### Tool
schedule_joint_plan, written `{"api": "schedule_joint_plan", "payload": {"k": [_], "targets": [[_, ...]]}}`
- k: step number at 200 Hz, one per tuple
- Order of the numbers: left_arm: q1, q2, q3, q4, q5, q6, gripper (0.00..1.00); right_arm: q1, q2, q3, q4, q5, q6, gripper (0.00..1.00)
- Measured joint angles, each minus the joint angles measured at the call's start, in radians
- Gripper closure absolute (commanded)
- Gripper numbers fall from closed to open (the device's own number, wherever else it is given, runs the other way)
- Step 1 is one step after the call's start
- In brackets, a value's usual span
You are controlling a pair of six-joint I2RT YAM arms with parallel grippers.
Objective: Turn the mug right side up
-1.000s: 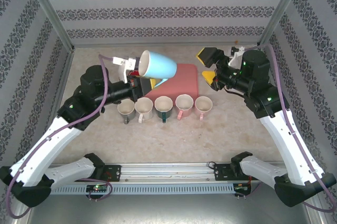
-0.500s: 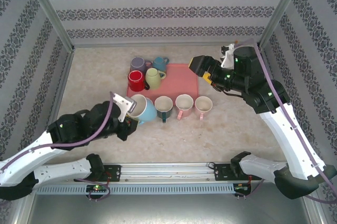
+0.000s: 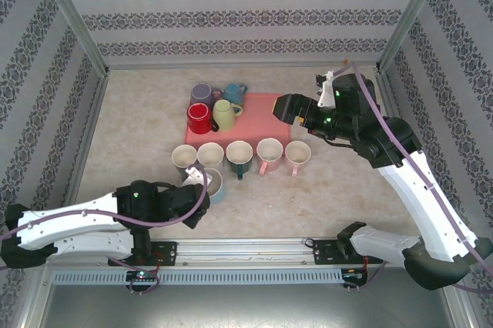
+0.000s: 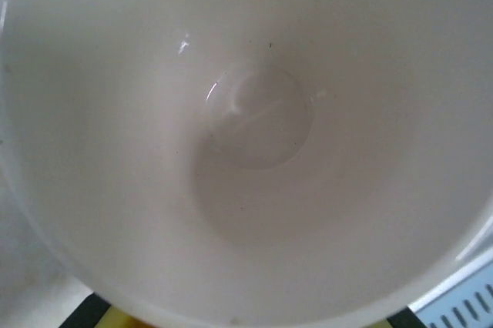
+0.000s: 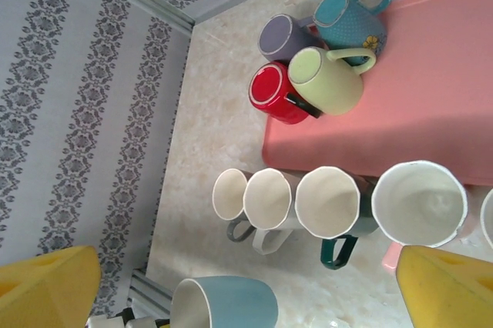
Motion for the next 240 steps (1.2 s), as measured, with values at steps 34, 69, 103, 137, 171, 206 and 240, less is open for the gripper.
{"api": "schedule_joint_plan", "payload": {"k": [34,69,103,137,171,206,240], "targets": [[-0.01,-0.051,-0.08,-0.002,-0.014,-0.125,1.0,0.003,-0.005,-0.043,-0.005,0.016,-0.004,0.02],[-0.01,-0.076,-0.118,-0.036,-0.023,-0.236,1.0,0.013,-0.005,-0.072,-0.005,0.022,-0.004,0.02],[-0.01,-0.081,-0.169,-0.063,-0.023,-0.328,0.99,0.013,-0.003,-0.085,-0.005,0.026,-0.008,0.02],[-0.01,-0.053,-0.206,-0.103,-0.022,-0.407,0.96,0.013,0.007,-0.099,-0.005,0.038,-0.019,0.02],[-0.01,-0.022,-0.225,-0.107,-0.03,-0.457,0.94,0.014,0.011,-0.111,-0.005,0.044,-0.026,0.02],[-0.01,-0.033,-0.267,-0.105,-0.029,-0.499,0.87,0.014,0.014,-0.116,-0.005,0.045,-0.026,0.02],[-0.01,-0.063,-0.321,-0.103,-0.019,-0.52,0.78,0.014,0.014,-0.13,-0.005,0.048,-0.027,0.02]]}}
